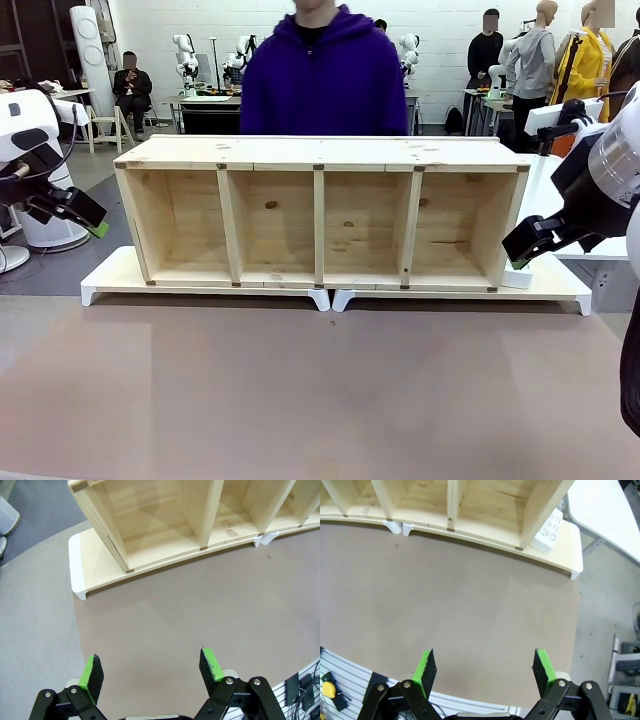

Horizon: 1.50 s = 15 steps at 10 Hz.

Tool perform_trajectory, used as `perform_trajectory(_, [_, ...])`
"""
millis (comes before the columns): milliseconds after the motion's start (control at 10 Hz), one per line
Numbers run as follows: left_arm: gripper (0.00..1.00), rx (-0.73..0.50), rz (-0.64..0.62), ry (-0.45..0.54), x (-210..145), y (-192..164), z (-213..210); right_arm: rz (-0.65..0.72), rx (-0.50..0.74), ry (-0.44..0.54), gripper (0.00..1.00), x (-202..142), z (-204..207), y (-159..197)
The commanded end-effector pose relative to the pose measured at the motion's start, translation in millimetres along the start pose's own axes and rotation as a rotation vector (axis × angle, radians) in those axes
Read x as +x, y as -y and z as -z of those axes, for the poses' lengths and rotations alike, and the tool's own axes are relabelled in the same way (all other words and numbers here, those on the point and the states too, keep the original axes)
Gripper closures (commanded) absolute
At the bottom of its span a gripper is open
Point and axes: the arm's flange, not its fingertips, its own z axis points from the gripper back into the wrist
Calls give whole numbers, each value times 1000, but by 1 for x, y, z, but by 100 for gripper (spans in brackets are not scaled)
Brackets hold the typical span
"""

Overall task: Perform cable management.
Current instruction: When the cord part of the Power Cable appears at the lower middle area of the table and stops, grasp the cord part of the Power Cable.

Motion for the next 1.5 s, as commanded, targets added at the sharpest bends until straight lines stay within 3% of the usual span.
perform_trajectory(0, [0,4,-11,-3,0,0,1,-1,-1,3,0,0,0,0])
perform_trajectory(1400, [0,4,-11,-3,0,0,1,-1,-1,3,0,0,0,0])
